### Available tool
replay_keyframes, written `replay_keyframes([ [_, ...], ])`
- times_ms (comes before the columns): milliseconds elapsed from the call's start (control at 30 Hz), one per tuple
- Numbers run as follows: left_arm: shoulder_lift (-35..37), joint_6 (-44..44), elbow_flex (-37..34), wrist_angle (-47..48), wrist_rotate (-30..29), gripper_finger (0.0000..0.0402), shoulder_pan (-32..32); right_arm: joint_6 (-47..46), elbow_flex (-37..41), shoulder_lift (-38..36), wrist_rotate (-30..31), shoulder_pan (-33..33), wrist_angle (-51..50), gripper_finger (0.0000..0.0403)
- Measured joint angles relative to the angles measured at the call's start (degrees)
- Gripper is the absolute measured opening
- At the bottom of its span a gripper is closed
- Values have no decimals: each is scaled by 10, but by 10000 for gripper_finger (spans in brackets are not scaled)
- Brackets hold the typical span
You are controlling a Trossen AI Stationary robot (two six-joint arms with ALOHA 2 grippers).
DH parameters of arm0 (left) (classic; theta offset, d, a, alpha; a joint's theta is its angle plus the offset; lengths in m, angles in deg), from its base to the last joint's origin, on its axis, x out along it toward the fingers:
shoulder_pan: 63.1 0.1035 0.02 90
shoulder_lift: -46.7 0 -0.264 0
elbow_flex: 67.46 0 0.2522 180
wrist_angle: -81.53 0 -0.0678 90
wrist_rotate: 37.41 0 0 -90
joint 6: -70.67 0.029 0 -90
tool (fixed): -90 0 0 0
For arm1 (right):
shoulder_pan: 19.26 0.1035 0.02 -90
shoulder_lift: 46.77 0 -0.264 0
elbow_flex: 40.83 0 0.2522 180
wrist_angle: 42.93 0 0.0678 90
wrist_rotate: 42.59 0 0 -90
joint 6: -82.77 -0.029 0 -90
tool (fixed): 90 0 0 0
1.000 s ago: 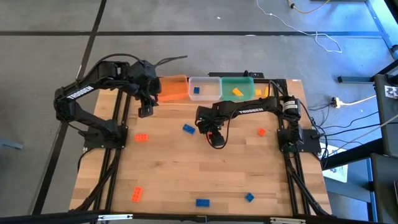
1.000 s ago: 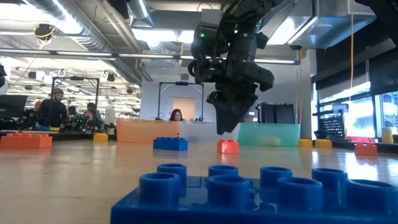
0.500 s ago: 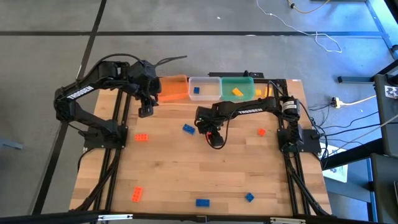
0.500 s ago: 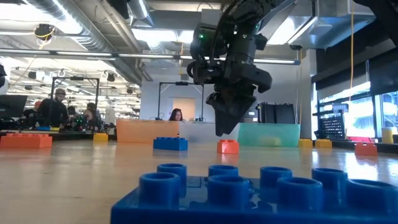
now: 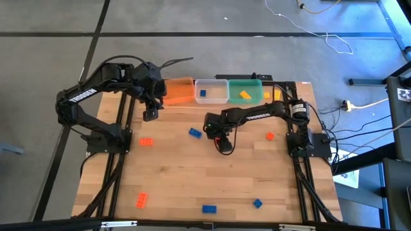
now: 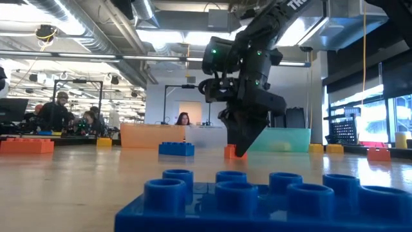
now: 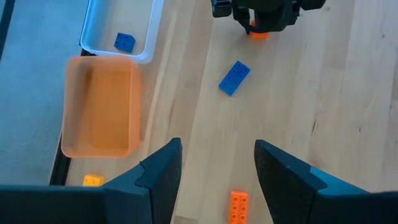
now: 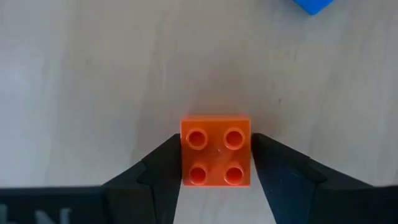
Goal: Sort & place blocks by color
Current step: Put the orange game piece into the orange bin
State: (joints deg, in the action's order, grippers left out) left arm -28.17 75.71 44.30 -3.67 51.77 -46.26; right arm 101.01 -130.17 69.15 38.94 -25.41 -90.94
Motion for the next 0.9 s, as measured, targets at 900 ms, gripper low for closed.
replay_keyframes([
  [900,0,-15,0,0,-13,192,0,0,-155,2,20,-61,-41,139],
])
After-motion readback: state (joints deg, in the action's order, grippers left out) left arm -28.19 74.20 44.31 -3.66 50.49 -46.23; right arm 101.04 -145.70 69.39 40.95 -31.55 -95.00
